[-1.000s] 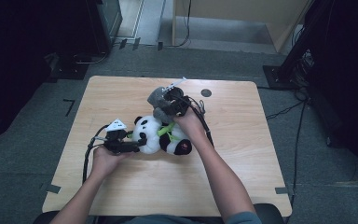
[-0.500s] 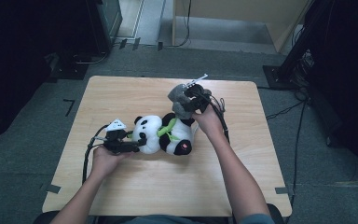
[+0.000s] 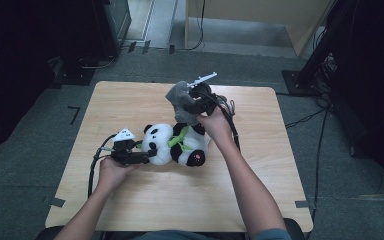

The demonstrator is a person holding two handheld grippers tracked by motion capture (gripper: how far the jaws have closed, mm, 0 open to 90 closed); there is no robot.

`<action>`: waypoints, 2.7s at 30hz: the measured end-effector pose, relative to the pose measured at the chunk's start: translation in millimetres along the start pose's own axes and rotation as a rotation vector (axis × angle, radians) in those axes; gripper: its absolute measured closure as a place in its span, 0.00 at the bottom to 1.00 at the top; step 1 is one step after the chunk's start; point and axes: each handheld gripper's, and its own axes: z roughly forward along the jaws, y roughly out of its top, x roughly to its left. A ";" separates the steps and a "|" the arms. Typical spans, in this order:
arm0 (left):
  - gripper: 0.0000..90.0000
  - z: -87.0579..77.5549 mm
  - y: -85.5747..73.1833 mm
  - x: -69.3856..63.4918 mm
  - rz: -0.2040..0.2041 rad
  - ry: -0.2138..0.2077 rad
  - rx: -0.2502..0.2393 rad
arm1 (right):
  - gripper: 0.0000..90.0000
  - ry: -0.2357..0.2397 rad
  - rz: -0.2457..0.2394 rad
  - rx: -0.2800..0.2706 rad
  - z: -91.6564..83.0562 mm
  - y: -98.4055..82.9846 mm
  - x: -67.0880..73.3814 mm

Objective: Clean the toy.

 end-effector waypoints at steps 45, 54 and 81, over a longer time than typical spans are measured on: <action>0.39 0.7 2.0 -0.2 0.004 0.001 0.003 | 0.82 0.062 0.038 0.055 26.6 -18.6 4.1; 0.39 0.8 1.7 0.3 0.000 -0.002 -0.001 | 0.83 0.003 0.064 0.074 7.4 -33.6 -20.8; 0.38 -0.2 0.4 1.6 -0.006 -0.015 -0.016 | 0.84 0.130 0.019 -0.075 -21.4 -13.3 19.2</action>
